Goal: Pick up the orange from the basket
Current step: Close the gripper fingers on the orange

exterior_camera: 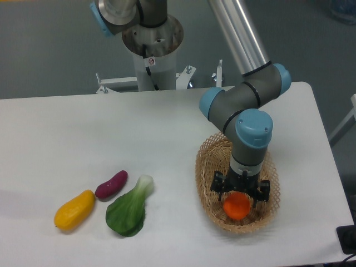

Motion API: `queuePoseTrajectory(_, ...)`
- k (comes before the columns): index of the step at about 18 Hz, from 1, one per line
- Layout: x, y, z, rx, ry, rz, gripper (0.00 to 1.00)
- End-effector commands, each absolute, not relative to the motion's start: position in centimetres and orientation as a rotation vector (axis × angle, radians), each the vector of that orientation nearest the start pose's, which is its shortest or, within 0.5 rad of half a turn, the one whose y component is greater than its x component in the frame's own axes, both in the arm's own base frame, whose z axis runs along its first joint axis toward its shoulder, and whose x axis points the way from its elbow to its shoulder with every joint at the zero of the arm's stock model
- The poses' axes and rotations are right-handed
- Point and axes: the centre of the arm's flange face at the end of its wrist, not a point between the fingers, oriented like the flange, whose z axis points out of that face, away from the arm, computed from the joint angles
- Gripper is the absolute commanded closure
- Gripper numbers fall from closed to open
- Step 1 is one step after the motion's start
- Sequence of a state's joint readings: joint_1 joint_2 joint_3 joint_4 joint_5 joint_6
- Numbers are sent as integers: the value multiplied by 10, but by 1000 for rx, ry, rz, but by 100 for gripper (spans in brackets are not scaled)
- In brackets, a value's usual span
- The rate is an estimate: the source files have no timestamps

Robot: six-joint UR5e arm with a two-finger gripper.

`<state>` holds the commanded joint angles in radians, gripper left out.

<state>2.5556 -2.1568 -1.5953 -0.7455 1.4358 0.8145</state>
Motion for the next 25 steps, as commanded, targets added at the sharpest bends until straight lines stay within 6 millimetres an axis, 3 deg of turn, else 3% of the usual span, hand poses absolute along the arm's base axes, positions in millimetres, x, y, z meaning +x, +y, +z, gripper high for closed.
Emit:
queuePoseTrajectory(5,-480,499,216,-2884,-224,136,0)
queuePoseTrajectory(8,-483,500,215,-2874,-264,181,8)
queuePoseTrajectory(15,-483,500,214,-2884,-268,193,8)
queuePoseTrajectory(19,-480,503,213,-2885,-261,193,19)
queuePoseTrajectory(22,-480,503,215,-2884,-263,194,34)
queuePoseTrajectory(25,-479,502,218,-2882,-254,200,38)
